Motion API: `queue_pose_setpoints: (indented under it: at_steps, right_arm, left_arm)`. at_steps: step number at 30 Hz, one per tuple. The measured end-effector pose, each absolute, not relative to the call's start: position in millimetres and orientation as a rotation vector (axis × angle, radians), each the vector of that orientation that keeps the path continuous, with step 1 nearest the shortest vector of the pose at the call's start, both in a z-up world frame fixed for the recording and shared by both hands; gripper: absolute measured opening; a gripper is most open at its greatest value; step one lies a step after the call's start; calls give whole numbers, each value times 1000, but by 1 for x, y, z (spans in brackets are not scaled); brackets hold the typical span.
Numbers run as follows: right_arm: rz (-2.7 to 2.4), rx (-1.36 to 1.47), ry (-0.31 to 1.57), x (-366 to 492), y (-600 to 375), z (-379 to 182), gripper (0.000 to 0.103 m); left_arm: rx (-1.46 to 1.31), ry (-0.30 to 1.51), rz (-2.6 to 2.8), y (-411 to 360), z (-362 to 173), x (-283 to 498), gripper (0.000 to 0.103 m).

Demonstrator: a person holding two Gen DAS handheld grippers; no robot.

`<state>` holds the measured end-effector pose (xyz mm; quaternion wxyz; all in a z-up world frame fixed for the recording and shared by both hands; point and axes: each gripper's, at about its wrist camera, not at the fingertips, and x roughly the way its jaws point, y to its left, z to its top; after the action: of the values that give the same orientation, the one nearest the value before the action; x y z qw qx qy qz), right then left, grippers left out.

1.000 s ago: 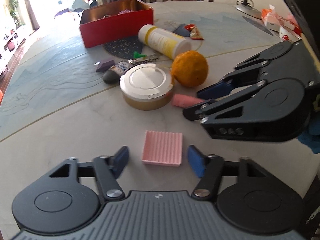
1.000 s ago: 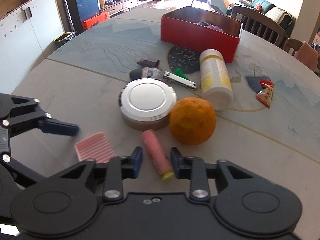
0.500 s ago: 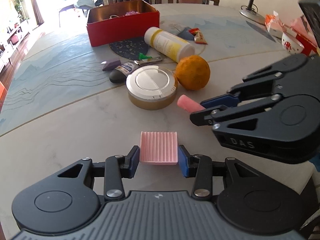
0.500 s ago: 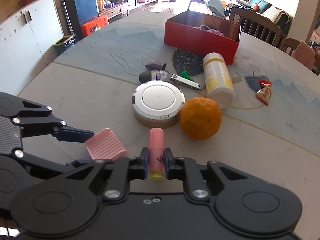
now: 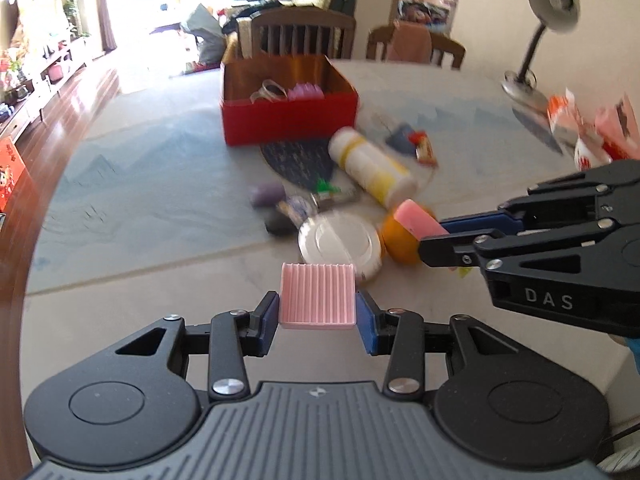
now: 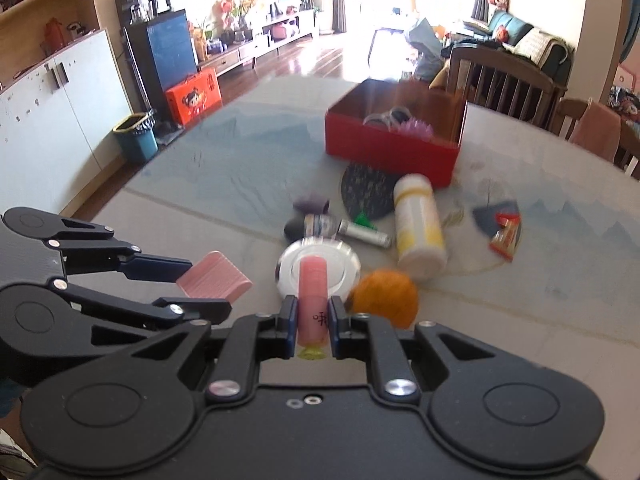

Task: Organize rigid objects
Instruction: 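Lower comb and lip balm into the red box and open both tools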

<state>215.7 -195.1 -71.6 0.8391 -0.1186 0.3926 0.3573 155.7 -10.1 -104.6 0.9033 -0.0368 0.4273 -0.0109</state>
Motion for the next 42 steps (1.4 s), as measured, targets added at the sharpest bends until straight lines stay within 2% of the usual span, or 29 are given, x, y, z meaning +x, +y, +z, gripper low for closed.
queue_pose_setpoints:
  at_steps: [10, 21, 42]
  right_arm:
    - [758, -246, 750, 259, -187, -26, 15]
    - [730, -248, 720, 328, -185, -11, 15]
    - [723, -262, 783, 473, -152, -53, 15]
  left_arm:
    - [-104, 781, 40, 18, -57, 202, 40]
    - [-76, 734, 70, 31, -29, 272, 40]
    - [-87, 819, 155, 44, -68, 409, 40]
